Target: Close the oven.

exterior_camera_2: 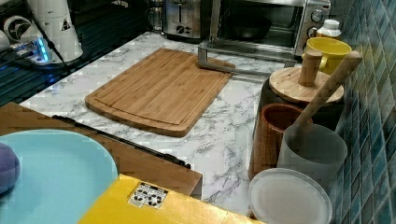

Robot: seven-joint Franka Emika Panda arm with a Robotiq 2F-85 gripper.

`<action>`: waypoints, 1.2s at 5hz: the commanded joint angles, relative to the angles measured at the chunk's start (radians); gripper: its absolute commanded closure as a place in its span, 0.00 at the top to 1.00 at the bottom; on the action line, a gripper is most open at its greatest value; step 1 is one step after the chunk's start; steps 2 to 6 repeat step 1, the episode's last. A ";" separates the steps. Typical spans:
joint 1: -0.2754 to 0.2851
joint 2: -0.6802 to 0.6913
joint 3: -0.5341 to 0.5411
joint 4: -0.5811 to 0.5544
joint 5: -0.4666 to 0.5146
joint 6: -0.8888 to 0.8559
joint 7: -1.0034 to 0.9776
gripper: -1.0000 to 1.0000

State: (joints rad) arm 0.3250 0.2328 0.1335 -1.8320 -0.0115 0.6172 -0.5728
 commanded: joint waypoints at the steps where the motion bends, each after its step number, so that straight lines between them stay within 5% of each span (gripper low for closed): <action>1: 0.011 -0.053 -0.042 -0.017 -0.004 -0.005 0.072 0.00; 6: 0.011 -0.053 -0.042 -0.017 -0.004 -0.005 0.072 0.00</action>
